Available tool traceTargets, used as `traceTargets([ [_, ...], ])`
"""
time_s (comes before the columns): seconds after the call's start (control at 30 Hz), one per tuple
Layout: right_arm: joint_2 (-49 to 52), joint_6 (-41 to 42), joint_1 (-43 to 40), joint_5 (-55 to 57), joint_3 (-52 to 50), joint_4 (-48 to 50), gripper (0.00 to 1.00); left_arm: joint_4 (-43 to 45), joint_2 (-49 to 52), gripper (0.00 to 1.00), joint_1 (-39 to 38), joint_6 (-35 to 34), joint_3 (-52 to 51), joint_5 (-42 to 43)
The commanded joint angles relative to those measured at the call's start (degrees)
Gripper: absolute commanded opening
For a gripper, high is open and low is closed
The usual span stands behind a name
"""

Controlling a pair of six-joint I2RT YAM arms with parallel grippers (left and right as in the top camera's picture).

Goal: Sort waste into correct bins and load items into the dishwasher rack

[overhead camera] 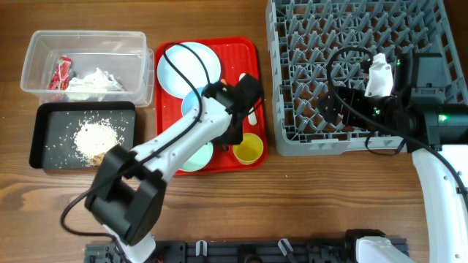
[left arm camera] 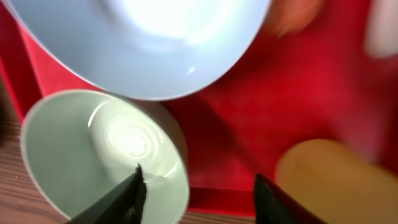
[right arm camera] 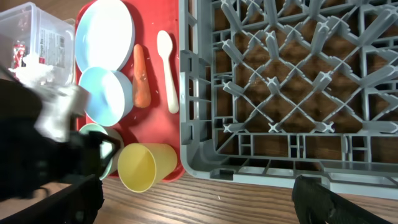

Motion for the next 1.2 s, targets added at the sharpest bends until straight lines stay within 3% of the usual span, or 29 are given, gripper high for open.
traceTargets([
  [0.0, 0.4, -1.2, 0.0, 0.4, 1.0, 0.2, 1.00, -0.6, -6.1, 0.73, -0.2, -0.1, 4.2, -0.7],
  [0.13, 0.6, -1.0, 0.0, 0.4, 1.0, 0.8, 1.00, 0.7, -6.7, 0.80, 1.8, 1.3, 4.1, -1.9],
  [0.23, 0.9, -1.0, 0.0, 0.4, 1.0, 1.0, 1.00, 11.2, -4.7, 0.81, 4.1, 15.4, 4.0, -2.1],
  [0.3, 1.1, -1.0, 0.0, 0.4, 1.0, 0.9, 1.00, 21.2, -1.7, 0.82, 5.4, 23.2, 4.0, 2.8],
  [0.43, 1.1, -1.1, 0.0, 0.4, 1.0, 0.9, 1.00, 27.4, 3.7, 0.79, 5.5, 22.5, 4.0, 2.8],
  [0.57, 1.2, -1.1, 0.0, 0.4, 1.0, 1.3, 1.00, 25.7, 9.4, 0.76, 6.1, 19.2, 4.0, 2.5],
  [0.73, 1.2, -1.1, 0.0, 0.4, 1.0, 1.3, 1.00, 21.5, 9.5, 0.78, 9.1, 14.6, 4.0, 1.9],
  [0.93, 1.2, -1.1, 0.0, 0.4, 1.0, 1.4, 1.00, 25.4, 9.5, 0.73, 10.6, 14.6, 5.8, 6.1],
  [1.07, 1.2, -1.1, 0.0, 0.4, 1.0, 1.2, 1.00, 14.0, 7.1, 0.68, 10.2, 12.8, 12.7, 10.7],
  [1.13, 1.2, -1.1, 0.0, 0.4, 1.0, 1.2, 1.00, 4.6, 3.3, 0.69, 10.2, 11.1, 14.4, 22.6],
  [1.17, 1.2, -1.1, 0.0, 0.4, 1.0, 1.2, 1.00, 1.9, 1.9, 0.69, 10.0, 10.9, 14.4, 24.3],
])
